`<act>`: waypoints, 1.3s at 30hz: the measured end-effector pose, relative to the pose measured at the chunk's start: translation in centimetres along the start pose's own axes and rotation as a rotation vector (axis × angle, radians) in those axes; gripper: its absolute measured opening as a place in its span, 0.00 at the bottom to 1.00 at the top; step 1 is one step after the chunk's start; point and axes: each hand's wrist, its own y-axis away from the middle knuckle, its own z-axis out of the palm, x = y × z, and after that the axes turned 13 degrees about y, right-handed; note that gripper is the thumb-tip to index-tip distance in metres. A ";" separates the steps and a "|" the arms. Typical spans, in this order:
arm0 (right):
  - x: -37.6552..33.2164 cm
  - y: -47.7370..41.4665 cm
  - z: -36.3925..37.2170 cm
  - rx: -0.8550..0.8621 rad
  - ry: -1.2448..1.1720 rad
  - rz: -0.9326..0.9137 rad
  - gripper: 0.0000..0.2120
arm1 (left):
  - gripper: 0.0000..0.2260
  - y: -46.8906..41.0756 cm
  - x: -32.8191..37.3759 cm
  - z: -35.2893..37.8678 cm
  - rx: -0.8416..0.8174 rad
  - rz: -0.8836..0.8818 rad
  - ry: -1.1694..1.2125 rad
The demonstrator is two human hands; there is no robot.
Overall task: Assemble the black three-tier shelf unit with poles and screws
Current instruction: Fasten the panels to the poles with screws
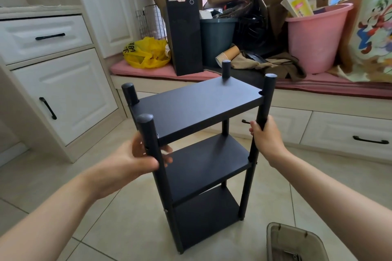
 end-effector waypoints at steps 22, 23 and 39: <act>-0.6 3.4 0.3 -0.038 0.056 -0.131 0.09 | 0.20 -2.1 -1.5 1.7 0.387 -0.490 -0.973; -0.6 3.7 0.2 -0.040 0.058 -0.136 0.10 | 0.19 -2.3 -1.5 2.7 0.302 -0.490 -0.843; -0.8 10.3 -1.1 -0.187 0.051 -0.184 0.05 | 0.24 -5.0 -0.5 16.3 0.026 0.057 0.525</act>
